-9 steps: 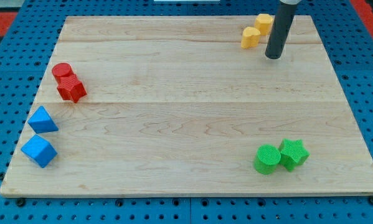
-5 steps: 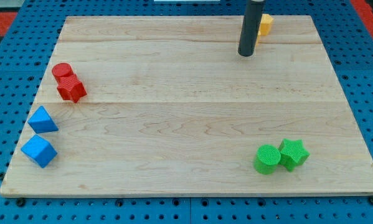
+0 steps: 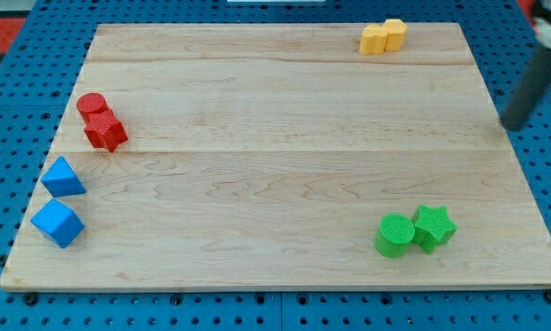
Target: Move the green circle up a bit
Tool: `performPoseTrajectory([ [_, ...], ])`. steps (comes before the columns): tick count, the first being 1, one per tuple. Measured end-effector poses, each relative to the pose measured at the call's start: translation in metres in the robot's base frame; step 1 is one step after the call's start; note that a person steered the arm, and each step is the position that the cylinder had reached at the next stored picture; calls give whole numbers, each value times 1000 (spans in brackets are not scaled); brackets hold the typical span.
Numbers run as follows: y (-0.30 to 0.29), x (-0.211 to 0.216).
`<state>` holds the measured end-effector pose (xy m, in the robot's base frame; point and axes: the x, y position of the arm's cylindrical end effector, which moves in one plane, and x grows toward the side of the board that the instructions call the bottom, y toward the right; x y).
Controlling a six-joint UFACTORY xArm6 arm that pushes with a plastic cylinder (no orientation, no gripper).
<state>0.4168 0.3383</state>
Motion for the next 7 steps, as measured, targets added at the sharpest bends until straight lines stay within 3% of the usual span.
performPoseTrajectory([
  [3,7,14],
  [5,-82,164],
  [6,-177,165],
  [7,-236,149],
])
